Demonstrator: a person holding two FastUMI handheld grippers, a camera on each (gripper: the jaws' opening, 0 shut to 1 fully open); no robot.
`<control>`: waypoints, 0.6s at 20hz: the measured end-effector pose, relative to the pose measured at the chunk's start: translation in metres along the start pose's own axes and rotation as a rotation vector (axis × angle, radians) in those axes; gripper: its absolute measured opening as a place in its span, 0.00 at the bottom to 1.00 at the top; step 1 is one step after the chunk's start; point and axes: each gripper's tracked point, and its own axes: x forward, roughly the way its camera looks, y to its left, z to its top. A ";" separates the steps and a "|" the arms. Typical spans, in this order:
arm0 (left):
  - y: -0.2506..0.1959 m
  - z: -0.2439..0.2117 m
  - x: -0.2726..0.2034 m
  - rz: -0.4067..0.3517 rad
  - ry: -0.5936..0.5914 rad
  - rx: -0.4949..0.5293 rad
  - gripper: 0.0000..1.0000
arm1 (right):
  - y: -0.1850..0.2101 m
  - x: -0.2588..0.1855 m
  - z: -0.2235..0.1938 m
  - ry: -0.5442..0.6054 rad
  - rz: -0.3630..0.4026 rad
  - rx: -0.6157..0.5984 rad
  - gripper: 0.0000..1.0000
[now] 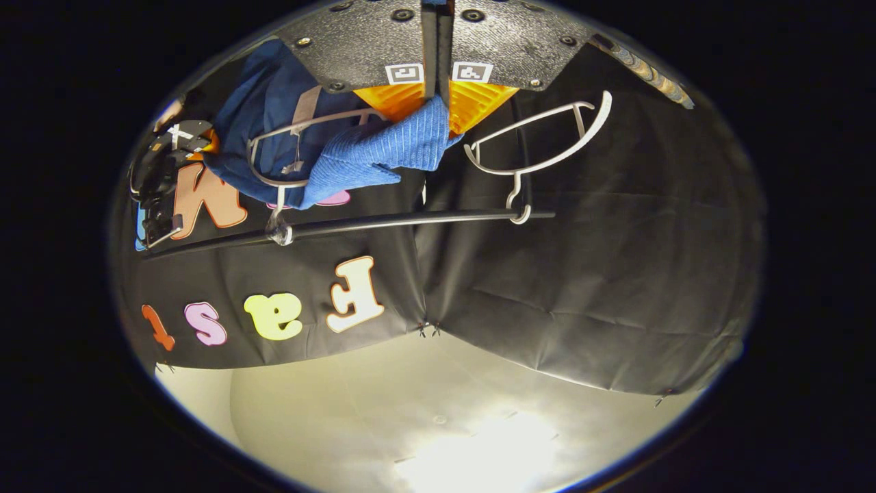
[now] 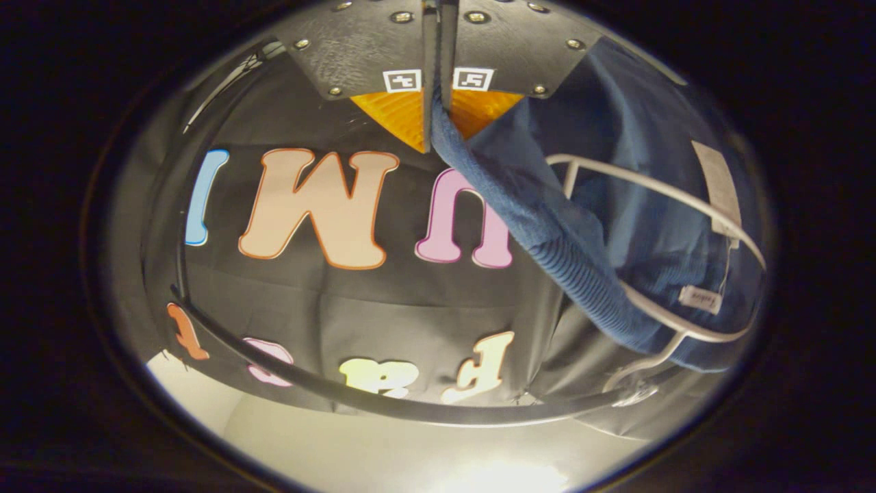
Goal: Grasp the clothes on the hanger with both hands and then place them into the laundry hamper below.
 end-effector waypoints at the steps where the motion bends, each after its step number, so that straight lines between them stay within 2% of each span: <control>1: 0.003 0.002 0.001 0.003 -0.006 0.010 0.00 | -0.004 0.004 0.004 -0.007 -0.004 0.020 0.03; 3: 0.009 0.007 0.004 0.008 -0.012 0.018 0.00 | -0.007 0.009 0.010 -0.021 -0.008 0.049 0.03; 7: 0.026 0.011 0.016 0.031 -0.005 -0.083 0.00 | -0.009 0.021 0.025 -0.064 -0.018 0.044 0.03; 12: 0.054 -0.004 0.036 0.065 0.023 -0.081 0.02 | -0.006 0.037 0.039 -0.103 -0.005 0.067 0.02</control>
